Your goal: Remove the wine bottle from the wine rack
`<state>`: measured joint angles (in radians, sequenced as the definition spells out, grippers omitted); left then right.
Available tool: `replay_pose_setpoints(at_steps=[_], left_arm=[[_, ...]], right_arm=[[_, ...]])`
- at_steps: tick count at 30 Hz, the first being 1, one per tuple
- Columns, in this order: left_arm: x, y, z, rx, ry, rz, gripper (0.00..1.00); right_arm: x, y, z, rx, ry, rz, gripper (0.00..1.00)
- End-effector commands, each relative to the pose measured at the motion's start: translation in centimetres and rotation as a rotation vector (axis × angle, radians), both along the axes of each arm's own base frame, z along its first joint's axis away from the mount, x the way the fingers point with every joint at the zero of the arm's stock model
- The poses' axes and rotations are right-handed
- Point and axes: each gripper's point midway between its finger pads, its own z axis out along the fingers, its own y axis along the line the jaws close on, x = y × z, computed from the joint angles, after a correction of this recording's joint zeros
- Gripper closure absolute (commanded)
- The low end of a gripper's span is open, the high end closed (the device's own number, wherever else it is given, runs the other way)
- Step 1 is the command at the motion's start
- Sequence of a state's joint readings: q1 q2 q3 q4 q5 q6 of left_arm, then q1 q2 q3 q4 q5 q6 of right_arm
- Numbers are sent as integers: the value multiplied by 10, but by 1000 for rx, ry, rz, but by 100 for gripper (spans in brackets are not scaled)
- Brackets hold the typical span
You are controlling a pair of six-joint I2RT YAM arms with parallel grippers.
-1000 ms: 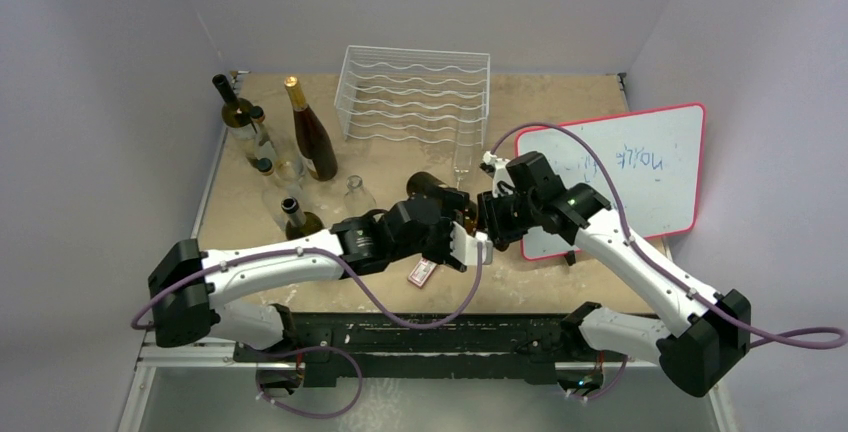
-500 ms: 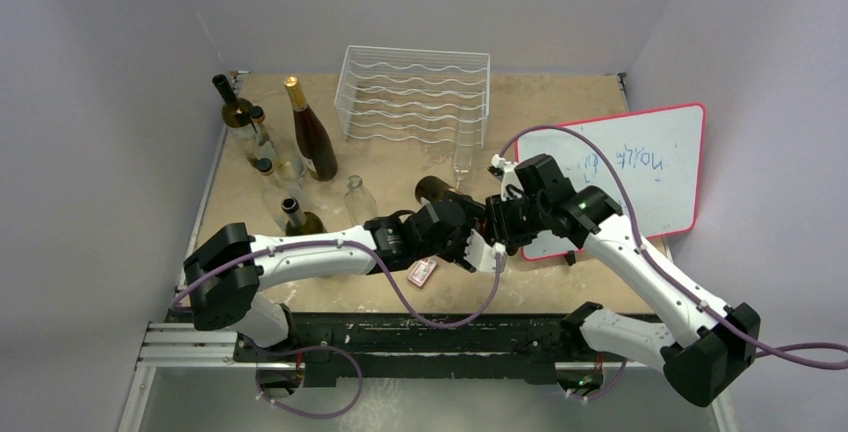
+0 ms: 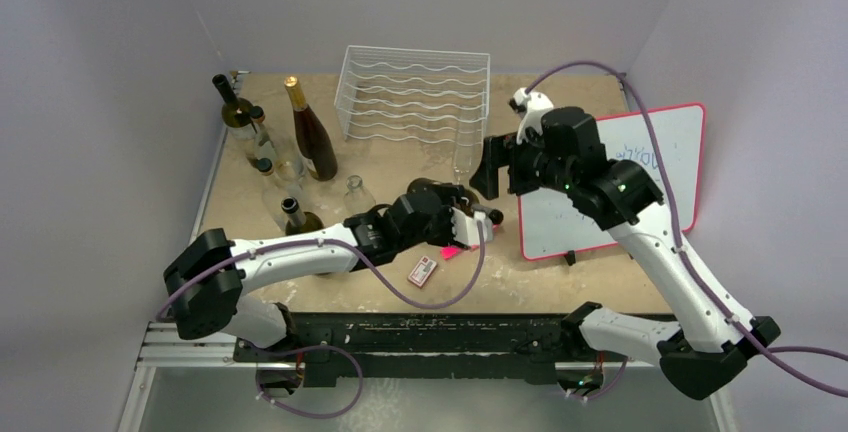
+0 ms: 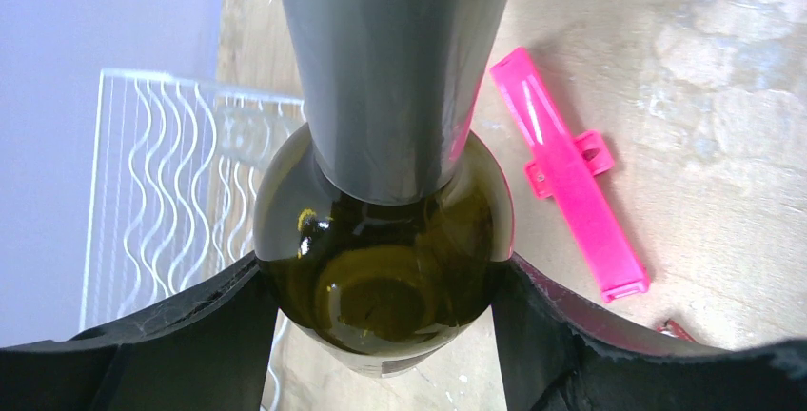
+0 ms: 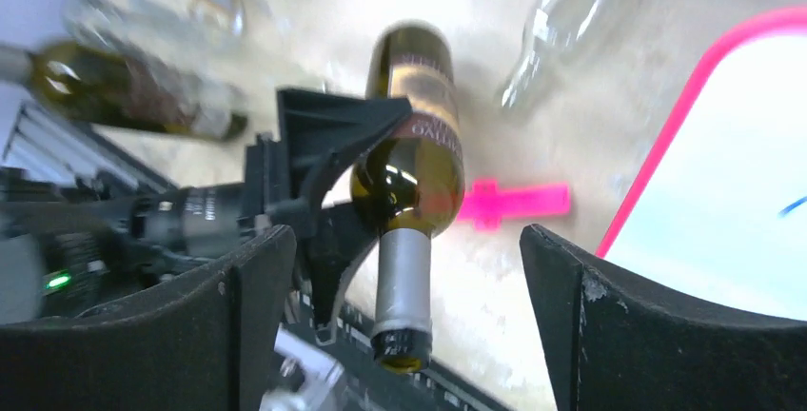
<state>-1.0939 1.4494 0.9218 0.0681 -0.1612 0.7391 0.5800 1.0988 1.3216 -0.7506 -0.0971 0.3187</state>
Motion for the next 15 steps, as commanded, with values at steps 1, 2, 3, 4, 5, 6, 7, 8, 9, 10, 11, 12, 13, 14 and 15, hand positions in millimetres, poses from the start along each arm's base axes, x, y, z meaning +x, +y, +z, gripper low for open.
replay_pose_setpoints(at_steps=[1, 2, 3, 4, 5, 6, 7, 8, 9, 10, 11, 12, 13, 14, 15], left_arm=[[26, 4, 99, -408, -30, 78, 100], [29, 7, 109, -457, -21, 85, 100], [33, 11, 120, -509, -14, 101, 100], [38, 14, 130, -545, -11, 117, 100], [41, 16, 139, -580, -6, 131, 100], [46, 19, 149, -617, 0, 151, 100], [52, 22, 157, -649, 6, 173, 100], [58, 25, 166, -689, 18, 199, 100], [65, 30, 174, -719, 18, 227, 100], [73, 36, 181, -762, 31, 261, 100], [82, 45, 188, -805, 37, 298, 100], [90, 54, 194, -844, 43, 331, 100], [99, 64, 202, -885, 45, 359, 100], [107, 75, 208, -925, 47, 389, 100], [113, 84, 212, -951, 46, 414, 100]], right_arm=[[31, -11, 75, 11, -224, -113, 6], [37, -19, 91, 5, -265, -160, 4], [43, -27, 101, -5, -294, -202, 2], [47, -31, 109, -9, -321, -224, 1], [51, -33, 115, -12, -342, -241, 0], [55, -34, 119, -12, -358, -255, 0], [59, -35, 120, -19, -365, -268, 0], [63, -35, 118, -28, -366, -275, 0], [67, -34, 114, -37, -362, -278, 0], [71, -32, 109, -46, -353, -279, 0], [74, -30, 104, -51, -346, -278, 0], [78, -28, 100, -55, -339, -278, 0], [80, -25, 97, -54, -333, -276, 0], [83, -23, 94, -53, -330, -272, 0], [86, -21, 92, -55, -325, -270, 0]])
